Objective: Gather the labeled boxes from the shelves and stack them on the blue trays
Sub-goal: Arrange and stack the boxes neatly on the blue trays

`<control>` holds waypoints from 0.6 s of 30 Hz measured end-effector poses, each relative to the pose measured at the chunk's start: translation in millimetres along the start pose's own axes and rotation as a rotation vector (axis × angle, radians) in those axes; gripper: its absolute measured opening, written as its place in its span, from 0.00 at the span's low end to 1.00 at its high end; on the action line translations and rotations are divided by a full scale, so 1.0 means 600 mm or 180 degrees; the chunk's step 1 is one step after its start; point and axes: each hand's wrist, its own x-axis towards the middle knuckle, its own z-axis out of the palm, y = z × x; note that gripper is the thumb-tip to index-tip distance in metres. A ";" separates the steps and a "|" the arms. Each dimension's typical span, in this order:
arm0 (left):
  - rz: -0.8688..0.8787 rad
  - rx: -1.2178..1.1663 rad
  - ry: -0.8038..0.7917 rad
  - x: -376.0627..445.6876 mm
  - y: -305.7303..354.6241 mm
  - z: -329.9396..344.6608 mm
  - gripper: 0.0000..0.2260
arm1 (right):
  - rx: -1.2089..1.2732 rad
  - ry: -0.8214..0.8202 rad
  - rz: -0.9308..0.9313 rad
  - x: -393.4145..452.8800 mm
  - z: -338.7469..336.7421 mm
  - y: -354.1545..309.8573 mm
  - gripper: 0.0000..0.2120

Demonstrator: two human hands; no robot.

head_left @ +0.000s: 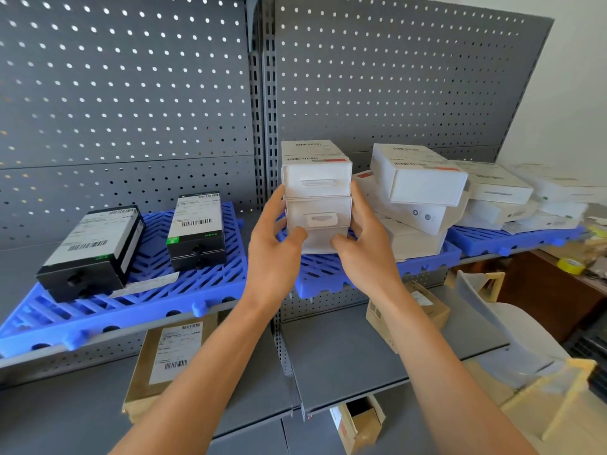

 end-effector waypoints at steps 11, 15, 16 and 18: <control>0.0059 0.0303 -0.0023 -0.002 -0.007 -0.004 0.34 | -0.0051 0.0073 -0.0006 -0.007 0.006 0.010 0.48; 0.0081 0.0261 -0.0130 0.003 -0.008 -0.010 0.35 | -0.0087 0.0060 0.0005 -0.006 0.007 0.008 0.48; 0.0069 0.0258 -0.0153 0.004 -0.009 -0.011 0.36 | -0.0096 0.0072 0.0003 -0.006 0.007 0.009 0.48; 0.0039 0.0224 -0.0180 0.006 -0.011 -0.012 0.36 | -0.0109 0.0086 -0.0001 -0.007 0.007 0.010 0.48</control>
